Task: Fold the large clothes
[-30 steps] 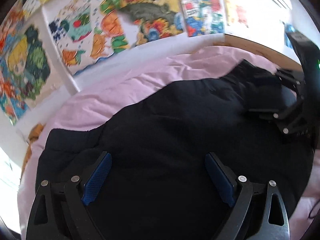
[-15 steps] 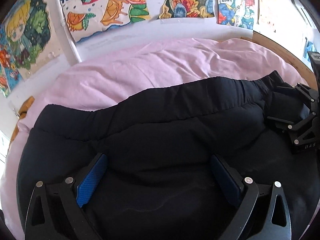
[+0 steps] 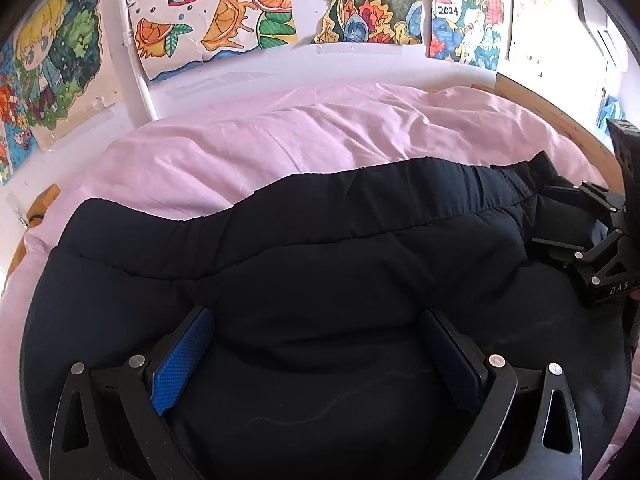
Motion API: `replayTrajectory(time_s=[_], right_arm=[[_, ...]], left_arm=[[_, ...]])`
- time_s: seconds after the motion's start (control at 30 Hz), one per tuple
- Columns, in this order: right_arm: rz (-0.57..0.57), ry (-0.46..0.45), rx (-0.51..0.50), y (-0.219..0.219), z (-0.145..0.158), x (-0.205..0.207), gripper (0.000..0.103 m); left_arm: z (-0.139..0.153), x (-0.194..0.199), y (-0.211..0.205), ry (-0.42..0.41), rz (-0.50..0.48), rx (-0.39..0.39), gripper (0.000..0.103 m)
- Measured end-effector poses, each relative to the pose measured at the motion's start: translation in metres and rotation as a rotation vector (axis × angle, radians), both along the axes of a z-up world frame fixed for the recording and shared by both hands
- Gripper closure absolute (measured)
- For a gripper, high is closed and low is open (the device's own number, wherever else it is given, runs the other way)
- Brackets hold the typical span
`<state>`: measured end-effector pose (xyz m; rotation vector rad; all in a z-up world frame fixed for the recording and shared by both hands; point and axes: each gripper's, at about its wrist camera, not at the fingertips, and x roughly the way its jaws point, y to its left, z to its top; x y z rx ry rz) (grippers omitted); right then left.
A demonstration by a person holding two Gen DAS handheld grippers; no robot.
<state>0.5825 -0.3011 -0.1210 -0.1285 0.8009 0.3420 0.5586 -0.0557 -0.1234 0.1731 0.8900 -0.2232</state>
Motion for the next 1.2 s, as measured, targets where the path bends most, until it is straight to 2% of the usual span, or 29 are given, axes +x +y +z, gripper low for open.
replayTrajectory(time_s=[0.17, 0.3, 0.37, 0.5, 0.6, 0.67, 0.73, 0.77, 0.83, 0.93, 1.03, 1.2], right_arm=[[0.015, 0.05, 0.022, -0.005, 0.008, -0.003, 0.002], [-0.024, -0.039, -0.019, -0.022, 0.03, -0.037, 0.002], [-0.027, -0.071, 0.001, -0.039, 0.041, -0.058, 0.002], [-0.076, -0.05, 0.094, -0.08, 0.044, -0.084, 0.002], [-0.113, -0.007, 0.188, -0.113, 0.029, -0.093, 0.002], [-0.139, 0.033, 0.243, -0.13, 0.013, -0.09, 0.002], [-0.149, 0.082, 0.304, -0.136, -0.006, -0.084, 0.002], [-0.146, 0.108, 0.351, -0.141, -0.015, -0.08, 0.002], [-0.142, 0.143, 0.467, -0.148, -0.032, -0.071, 0.002], [-0.122, 0.202, 0.599, -0.15, -0.054, -0.061, 0.002], [-0.097, 0.212, 0.634, -0.147, -0.066, -0.058, 0.001], [-0.08, 0.217, 0.642, -0.138, -0.085, -0.06, 0.001]], left_arm=[[0.007, -0.006, 0.01, 0.012, -0.015, -0.054, 0.0], [0.035, -0.036, 0.03, -0.039, -0.013, -0.118, 0.0], [0.052, -0.057, 0.044, -0.08, -0.008, -0.122, 0.0], [0.073, -0.083, 0.075, -0.111, 0.047, -0.128, 0.0], [0.072, -0.085, 0.103, -0.079, 0.123, -0.115, 0.0], [0.067, -0.083, 0.125, -0.041, 0.177, -0.134, 0.0], [0.056, -0.075, 0.149, 0.021, 0.226, -0.206, 0.0], [0.048, -0.073, 0.163, 0.049, 0.251, -0.26, 0.0], [0.034, -0.069, 0.178, 0.091, 0.273, -0.319, 0.0], [0.012, -0.062, 0.191, 0.165, 0.254, -0.363, 0.0], [0.002, -0.063, 0.195, 0.19, 0.22, -0.399, 0.0], [-0.005, -0.06, 0.192, 0.212, 0.166, -0.397, 0.0]])
